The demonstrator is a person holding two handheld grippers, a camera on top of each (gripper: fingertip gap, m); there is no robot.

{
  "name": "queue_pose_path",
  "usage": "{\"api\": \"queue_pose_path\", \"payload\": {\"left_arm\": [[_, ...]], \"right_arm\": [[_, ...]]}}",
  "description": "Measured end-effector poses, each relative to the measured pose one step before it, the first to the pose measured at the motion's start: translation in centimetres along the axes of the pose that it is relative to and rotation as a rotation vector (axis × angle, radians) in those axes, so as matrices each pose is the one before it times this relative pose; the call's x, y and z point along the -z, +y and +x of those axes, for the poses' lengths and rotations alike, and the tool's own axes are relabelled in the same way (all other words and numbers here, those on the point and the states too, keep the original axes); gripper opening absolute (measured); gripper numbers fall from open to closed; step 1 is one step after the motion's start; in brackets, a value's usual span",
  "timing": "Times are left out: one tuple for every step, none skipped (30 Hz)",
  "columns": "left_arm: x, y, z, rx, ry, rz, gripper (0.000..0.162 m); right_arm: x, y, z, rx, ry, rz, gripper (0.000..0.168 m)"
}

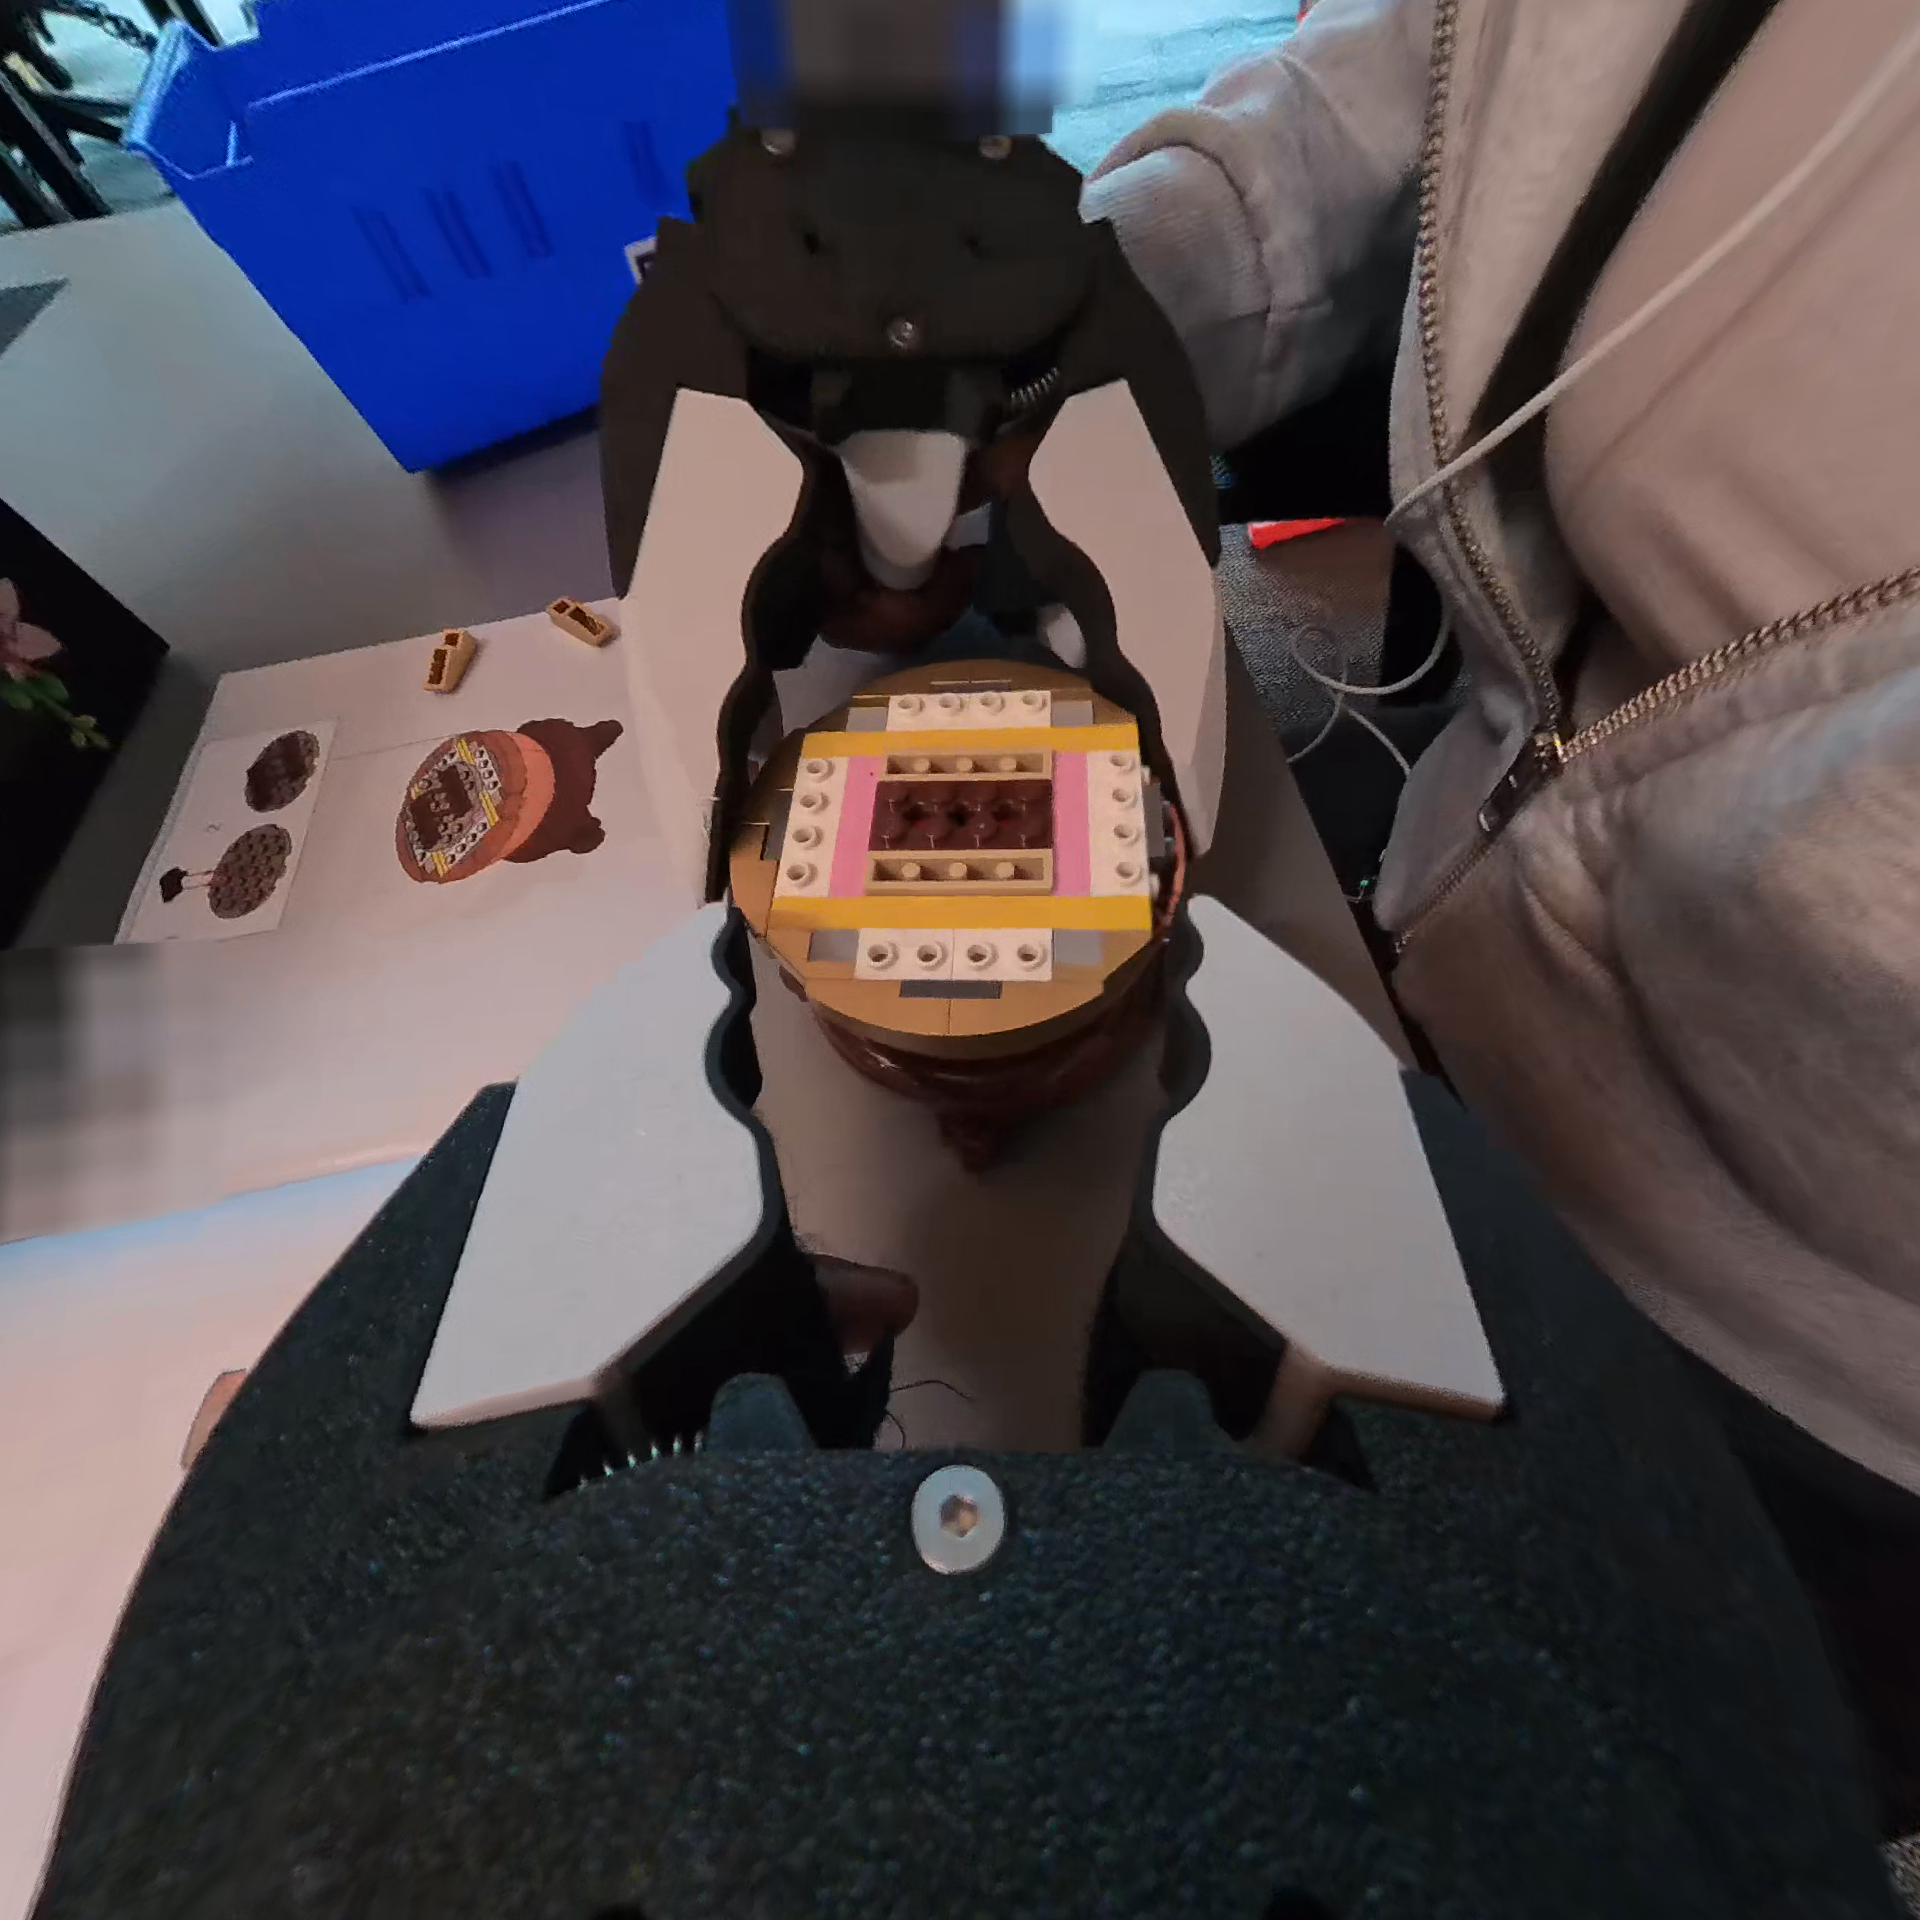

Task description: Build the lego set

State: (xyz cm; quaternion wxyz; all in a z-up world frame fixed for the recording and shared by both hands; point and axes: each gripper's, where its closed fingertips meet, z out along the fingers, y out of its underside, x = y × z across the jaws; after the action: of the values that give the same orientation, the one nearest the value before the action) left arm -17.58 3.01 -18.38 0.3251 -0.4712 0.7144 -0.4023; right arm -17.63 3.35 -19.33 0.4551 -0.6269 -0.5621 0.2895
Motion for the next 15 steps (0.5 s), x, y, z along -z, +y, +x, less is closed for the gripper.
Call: {"api": "queue_pose_path", "payload": {"left_arm": [[0.049, -0.008, -0.033, 0.0028, 0.0052, 0.0074, 0.075], [0.054, 0.033, -0.144, 0.0060, -0.0021, 0.0058, 0.075], [0.106, 0.057, -0.170, 0.0034, -0.0065, 0.0031, 0.075], [0.153, 0.063, -0.157, 0.0012, -0.0062, 0.0012, 0.074], [0.170, 0.037, -0.212, 0.0040, -0.0091, 0.0027, 0.072], [0.166, -0.043, -0.330, 0.0063, -0.0144, 0.0067, 0.075], [0.143, -0.063, -0.326, 0.0033, -0.0103, 0.0077, 0.080], [0.097, -0.142, -0.137, -0.0023, 0.0021, 0.0129, 0.082], [0.002, -0.265, -0.029, -0.0007, 0.0079, 0.0214, 0.084], [-0.062, -0.277, 0.120, 0.0034, 0.0164, 0.0204, 0.087], [-0.146, -0.086, 0.179, 0.0031, 0.0189, 0.0074, 0.089], [-0.198, 0.154, 0.099, -0.0024, 0.0107, -0.0093, 0.090], [-0.217, 0.279, 0.064, -0.0099, 0.0051, -0.0159, 0.090], [-0.220, 0.262, 0.156, -0.0116, 0.0085, -0.0118, 0.090], [-0.214, 0.140, 0.172, -0.0047, 0.0083, -0.0048, 0.090]], "right_arm": [[0.014, 0.011, 0.103, 0.0002, -0.0014, 0.0016, 0.091], [0.062, 0.043, 0.315, 0.0003, 0.0173, -0.0058, 0.092], [0.150, 0.053, 0.519, 0.0040, 0.0392, -0.0084, 0.097], [0.244, 0.080, 0.449, 0.0067, 0.0381, -0.0095, 0.101], [0.328, 0.084, 0.255, 0.0065, 0.0290, -0.0062, 0.101], [0.300, 0.060, 0.003, 0.0028, 0.0149, -0.0004, 0.100], [0.211, 0.037, -0.264, -0.0041, -0.0015, 0.0020, 0.098], [0.083, 0.104, -0.296, -0.0082, -0.0018, -0.0018, 0.096], [-0.046, 0.180, -0.229, -0.0034, 0.0019, -0.0079, 0.096], [-0.119, 0.198, -0.118, 0.0029, 0.0056, -0.0107, 0.095], [-0.132, 0.100, -0.062, 0.0067, 0.0047, -0.0063, 0.094], [-0.126, 0.016, -0.013, 0.0041, 0.0034, 0.0002, 0.093], [-0.090, -0.061, 0.038, -0.0006, 0.0034, 0.0052, 0.089], [-0.063, -0.073, 0.147, -0.0030, 0.0084, 0.0073, 0.085], [-0.023, -0.017, 0.106, 0.0029, 0.0041, 0.0039, 0.083]]}}
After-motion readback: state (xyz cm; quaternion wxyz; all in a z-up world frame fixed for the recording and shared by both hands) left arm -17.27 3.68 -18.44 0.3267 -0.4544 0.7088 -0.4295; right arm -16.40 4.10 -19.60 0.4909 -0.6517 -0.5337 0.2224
